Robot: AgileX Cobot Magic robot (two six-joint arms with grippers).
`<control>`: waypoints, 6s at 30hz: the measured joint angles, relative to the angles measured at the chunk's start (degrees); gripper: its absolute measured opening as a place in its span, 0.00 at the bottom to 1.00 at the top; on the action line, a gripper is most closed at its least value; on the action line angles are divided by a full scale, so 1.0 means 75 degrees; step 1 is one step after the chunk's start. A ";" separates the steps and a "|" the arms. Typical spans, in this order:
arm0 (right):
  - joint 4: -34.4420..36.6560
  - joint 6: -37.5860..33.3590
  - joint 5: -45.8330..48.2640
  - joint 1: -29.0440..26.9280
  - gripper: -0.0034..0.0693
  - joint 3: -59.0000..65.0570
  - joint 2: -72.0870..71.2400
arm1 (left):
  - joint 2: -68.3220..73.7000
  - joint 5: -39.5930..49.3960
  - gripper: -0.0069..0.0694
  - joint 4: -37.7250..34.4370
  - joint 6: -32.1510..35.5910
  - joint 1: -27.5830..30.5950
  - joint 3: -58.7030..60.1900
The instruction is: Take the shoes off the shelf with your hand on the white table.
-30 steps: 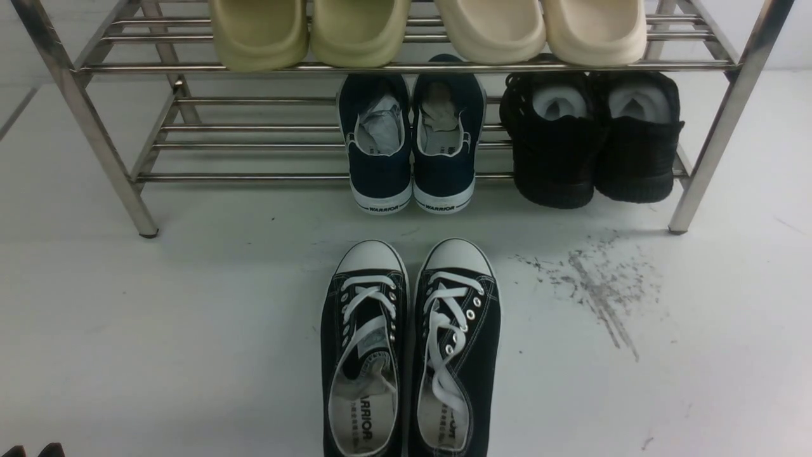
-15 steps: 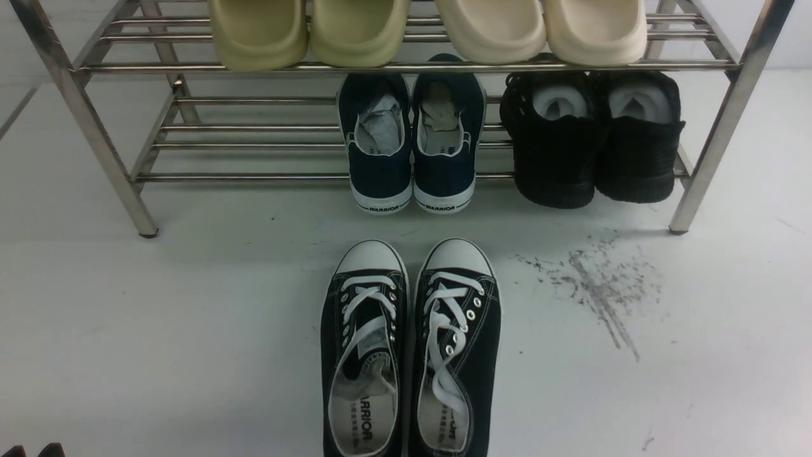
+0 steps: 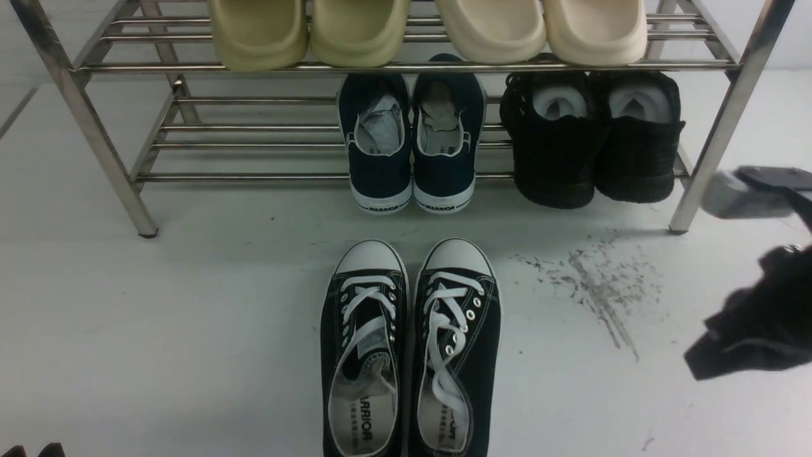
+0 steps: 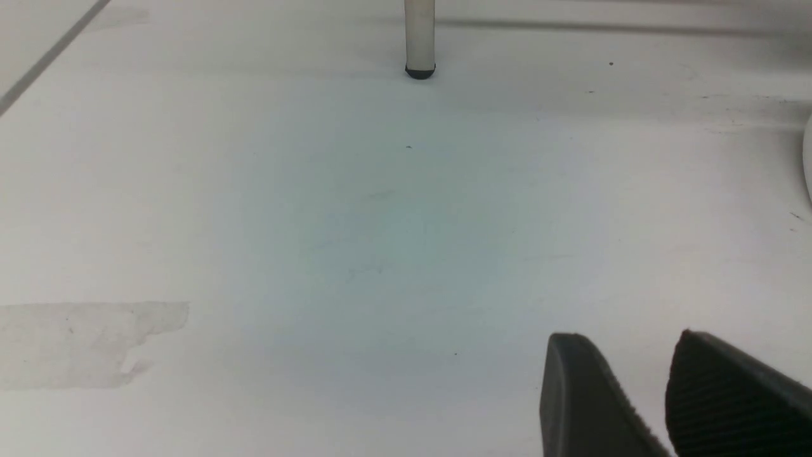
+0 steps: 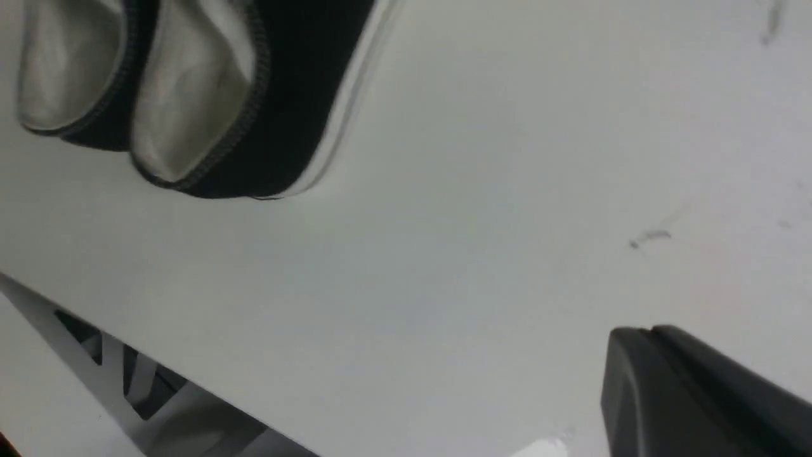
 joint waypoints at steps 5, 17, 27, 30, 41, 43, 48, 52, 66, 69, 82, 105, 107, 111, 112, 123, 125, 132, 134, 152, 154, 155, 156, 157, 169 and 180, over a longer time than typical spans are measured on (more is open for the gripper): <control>-0.0921 0.1107 -0.0259 0.1922 0.06 -0.1765 0.1562 | 0.0000 0.0000 0.40 0.0000 0.0000 0.0000 0.0000; -0.3762 0.3599 -0.0298 0.3879 0.31 -0.6401 0.4760 | 0.0000 0.0000 0.40 0.0000 0.0000 0.0000 0.0000; -0.4227 0.3889 -0.1670 0.3889 0.72 -0.8224 0.6203 | 0.0000 0.0000 0.40 0.0000 0.0000 0.0000 0.0000; -0.4257 0.4039 -0.2048 0.3881 0.74 -0.8449 0.6476 | 0.0000 0.0000 0.40 0.0000 0.0000 0.0000 0.0000; -0.4380 0.4508 -0.3011 0.3272 0.75 -0.8539 0.6957 | 0.0000 0.0000 0.40 0.0000 0.0000 0.0000 0.0000; -0.4402 0.4508 -0.3161 0.3217 0.75 -0.8539 0.7050 | 0.0000 0.0000 0.40 0.0000 0.0000 0.0000 0.0000; -0.4402 0.4486 -0.3465 0.3208 0.75 -0.8539 0.7262 | 0.0000 0.0007 0.40 0.0000 0.0000 0.0000 0.0000; -0.4431 0.4484 -0.3510 0.3208 0.75 -0.8539 0.7398 | 0.0000 0.0007 0.40 0.0000 0.0000 0.0000 0.0000; -0.4627 0.4427 -0.4269 0.3216 0.59 -0.8623 0.7912 | 0.0000 0.0007 0.40 0.0000 0.0000 0.0000 0.0000; -0.4738 0.4427 -0.4261 0.3216 0.46 -0.8623 0.7919 | 0.0000 0.0007 0.40 0.0000 0.0000 0.0000 0.0000; -0.4852 0.4316 -0.3283 0.3271 0.15 -0.8616 0.7636 | 0.0000 0.0007 0.40 0.0000 0.0008 0.0000 0.0000; -0.2588 0.1927 0.0639 0.3832 0.14 -0.8592 0.5345 | 0.0000 0.0007 0.40 0.0007 0.0008 0.0000 0.0000; -0.2391 0.1665 0.0989 0.3891 0.14 -0.8592 0.5091 | 0.0000 0.0007 0.40 0.0007 0.0008 0.0000 0.0000; -0.1734 0.1053 0.1500 0.3933 0.14 -0.8592 0.4391 | 0.0000 0.0007 0.40 0.0007 0.0008 0.0000 0.0000; -0.1684 0.0977 0.1500 0.3938 0.14 -0.8592 0.4292 | 0.0000 0.0007 0.40 0.0007 0.0008 0.0000 0.0000; -0.3031 0.1550 0.1500 0.3951 0.14 -0.7149 0.2031 | 0.0000 0.0007 0.41 0.0007 0.0008 0.0000 0.0000; -0.3462 0.2031 0.1500 0.3951 0.14 -0.6434 0.1433 | 0.0000 0.0007 0.41 0.0007 0.0008 0.0000 0.0000; -0.4633 0.4532 0.1315 0.3951 0.14 -0.3028 0.0051 | 0.0000 0.0007 0.41 0.0007 0.0008 0.0000 0.0000; -0.4890 0.5137 0.0850 0.3951 0.14 -0.2215 0.0055 | 0.0000 0.0007 0.41 0.0007 0.0008 0.0000 0.0000; -0.6583 0.8117 -0.3684 0.3965 0.14 0.0080 0.2175 | 0.0000 0.0007 0.41 0.0007 0.0008 0.0000 0.0000; -0.6444 0.8127 -0.3684 0.3965 0.14 0.0080 0.2287 | 0.0000 0.0007 0.41 0.0007 0.0008 0.0000 0.0000; -0.6329 0.8127 -0.3684 0.3965 0.14 0.0080 0.2335 | 0.0000 0.0007 0.41 0.0007 0.0008 0.0000 0.0000; -0.6329 0.8127 -0.3684 0.3965 0.14 0.0080 0.2330 | 0.0000 0.0007 0.41 0.0007 0.0008 0.0000 0.0000; -0.6218 0.8127 -0.3684 0.3965 0.14 0.0080 0.2364 | 0.0000 0.0007 0.41 0.0007 0.0008 0.0000 0.0000; -0.5815 0.7766 -0.3537 0.4590 0.14 0.0080 0.2379 | 0.0000 0.0007 0.41 0.0007 0.0008 0.0000 0.0000; -0.5655 0.7557 -0.2898 0.4806 0.31 0.0080 0.2392 | 0.0000 0.0007 0.41 0.0033 0.0008 0.0000 0.0000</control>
